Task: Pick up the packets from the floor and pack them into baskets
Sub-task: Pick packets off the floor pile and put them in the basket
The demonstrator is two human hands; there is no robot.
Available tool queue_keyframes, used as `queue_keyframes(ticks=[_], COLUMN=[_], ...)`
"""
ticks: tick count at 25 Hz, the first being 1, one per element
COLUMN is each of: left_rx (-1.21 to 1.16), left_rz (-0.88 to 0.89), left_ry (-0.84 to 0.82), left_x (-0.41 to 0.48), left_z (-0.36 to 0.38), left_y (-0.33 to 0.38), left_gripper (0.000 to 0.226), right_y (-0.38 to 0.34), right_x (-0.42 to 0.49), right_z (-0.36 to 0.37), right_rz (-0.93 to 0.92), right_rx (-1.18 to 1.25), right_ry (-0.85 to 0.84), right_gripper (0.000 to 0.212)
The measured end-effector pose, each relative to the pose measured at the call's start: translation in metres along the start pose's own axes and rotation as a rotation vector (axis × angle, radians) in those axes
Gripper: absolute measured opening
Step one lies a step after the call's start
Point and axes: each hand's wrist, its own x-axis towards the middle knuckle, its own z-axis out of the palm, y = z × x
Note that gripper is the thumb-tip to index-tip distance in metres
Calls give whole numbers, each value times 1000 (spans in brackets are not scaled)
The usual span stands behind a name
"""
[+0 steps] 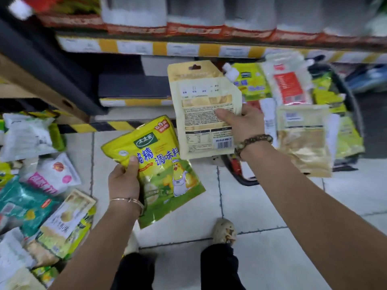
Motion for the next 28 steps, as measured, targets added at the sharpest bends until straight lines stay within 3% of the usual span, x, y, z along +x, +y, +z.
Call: queue_keyframes(ticks=[9,13,19,21,23,25,28], left_rx=[20,21,-24,0,41,101,193], left_rz=[71,146,147,122,104,98,130], left_ry=[-156,-182,-176,-172,-139,-133,-145], left_x=[-70,-76,-66,-54,-48,-47,-42], left_z=[137,205,298,324,345,364,388], left_y=[0,12,42,48,52,63,76], left_gripper=[17,27,34,30,42,56,56], right_y=[46,64,67,65,64,62,62], right_x=[45,88,167,194,216,235,255], right_z=[-202,-259,-291,-291,-290,-290,-293], right_rz=[127,177,224,225,221,186,127], right_rx=[7,56,127,112,78,57,-11], right_ry=[286,374,402,410,401,406,440], right_gripper=[14,22,15,31,43,37,36])
